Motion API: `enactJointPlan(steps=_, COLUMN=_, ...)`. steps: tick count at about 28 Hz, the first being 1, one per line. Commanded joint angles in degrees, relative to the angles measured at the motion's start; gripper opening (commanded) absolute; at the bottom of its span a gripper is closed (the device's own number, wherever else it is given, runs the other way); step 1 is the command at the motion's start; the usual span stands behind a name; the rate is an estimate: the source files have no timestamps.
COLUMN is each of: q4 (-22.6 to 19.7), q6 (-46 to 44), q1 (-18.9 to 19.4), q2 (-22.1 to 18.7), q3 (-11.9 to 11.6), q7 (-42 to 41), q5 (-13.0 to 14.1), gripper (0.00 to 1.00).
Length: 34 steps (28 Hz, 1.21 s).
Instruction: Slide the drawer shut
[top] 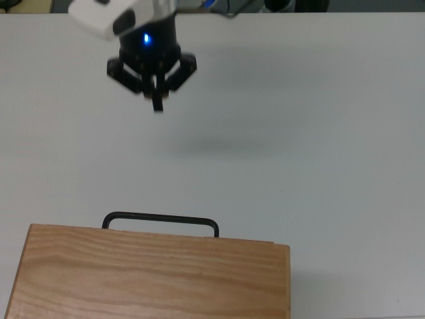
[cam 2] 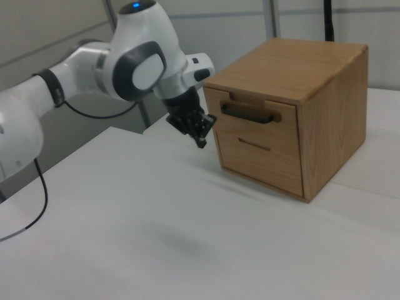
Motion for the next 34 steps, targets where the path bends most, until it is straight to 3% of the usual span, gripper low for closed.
enactJointPlan(steps=1, q4=-1.1, q6=-8.5, q1=0.1, q2=-4.1, q3=-0.1, q7=-0.7, q5=1.3, gripper=0.0)
enactJointPlan(steps=6, q4=-1.1, q6=-15.5, q1=0.1, q2=-5.8, q3=-0.1, q7=-0.5, q5=1.2, gripper=0.01)
enactJointPlan(steps=7, q4=-1.1, q6=-16.3, q1=0.1, q2=-5.8, q3=-0.2, q7=-0.4, q5=1.1, gripper=0.1)
enactJointPlan(steps=11, q4=-1.1, q6=-17.6, q1=0.1, q2=-6.9, q3=-0.6, q7=1.1, q5=0.7, gripper=0.94)
enactJointPlan(steps=12, q4=-1.1, q6=-17.6, q1=0.1, q2=-6.9, q3=-0.7, q7=1.4, q5=0.5, gripper=1.0)
enactJointPlan(steps=34, q4=-1.1, q6=-17.6, q1=-0.2, q2=-7.0, q3=-1.3, q7=3.6, q5=0.0, gripper=1.0)
